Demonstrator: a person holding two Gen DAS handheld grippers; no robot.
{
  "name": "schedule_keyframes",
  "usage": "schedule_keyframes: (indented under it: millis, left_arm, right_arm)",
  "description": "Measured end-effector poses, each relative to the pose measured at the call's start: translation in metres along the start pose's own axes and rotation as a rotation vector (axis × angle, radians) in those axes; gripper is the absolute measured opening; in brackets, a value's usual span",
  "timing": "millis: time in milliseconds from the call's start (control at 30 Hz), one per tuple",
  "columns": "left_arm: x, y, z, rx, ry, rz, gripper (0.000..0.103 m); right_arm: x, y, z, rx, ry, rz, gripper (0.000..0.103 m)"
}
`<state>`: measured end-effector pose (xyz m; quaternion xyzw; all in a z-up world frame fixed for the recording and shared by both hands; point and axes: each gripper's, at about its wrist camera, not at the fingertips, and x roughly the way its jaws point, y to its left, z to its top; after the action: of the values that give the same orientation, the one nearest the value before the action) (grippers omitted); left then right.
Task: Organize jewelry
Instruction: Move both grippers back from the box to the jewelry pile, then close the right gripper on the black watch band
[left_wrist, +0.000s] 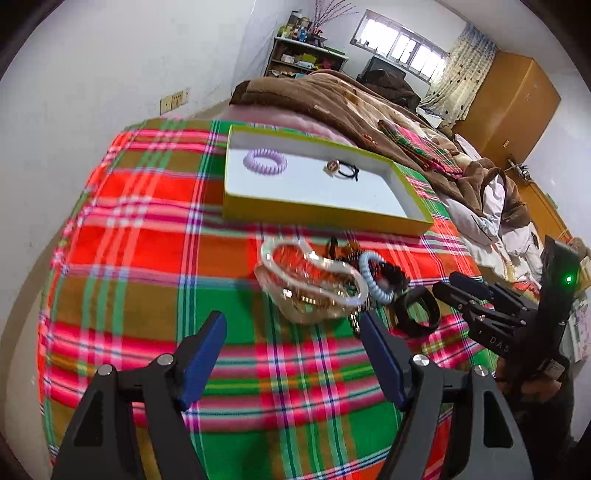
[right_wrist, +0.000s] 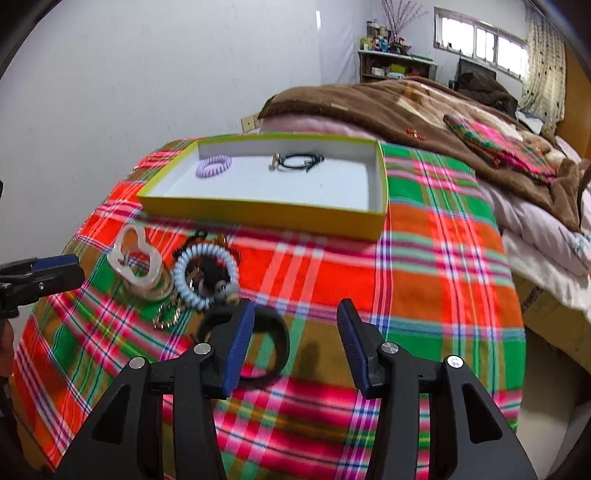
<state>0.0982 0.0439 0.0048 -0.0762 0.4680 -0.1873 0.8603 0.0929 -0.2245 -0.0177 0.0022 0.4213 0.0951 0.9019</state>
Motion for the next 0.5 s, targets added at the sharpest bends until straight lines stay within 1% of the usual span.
schedule_keyframes:
  millis: [100,200,333,500]
  left_arm:
    - [0.0,0.004,-0.005,-0.037,0.004,-0.008,0.076]
    - [-0.002,0.005,-0.008,-0.05,-0.008,-0.004,0.076]
    - [-0.005,0.006,-0.008,-0.063,-0.021,-0.016,0.076]
    - [0.0,0.0,-0.006,-0.071,-0.014,-0.02,0.076]
  right_arm:
    - [0.003,0.001,-0.005,0.0,0.016,-0.003,0.048]
    - [0.004,0.004,-0.009,-0.013,0.025,-0.006,0.048]
    - [0.008,0.009,-0.011,-0.038,0.035,-0.03,0.048]
    - [0.013,0.011,-0.015,-0.04,0.052,-0.039,0.048]
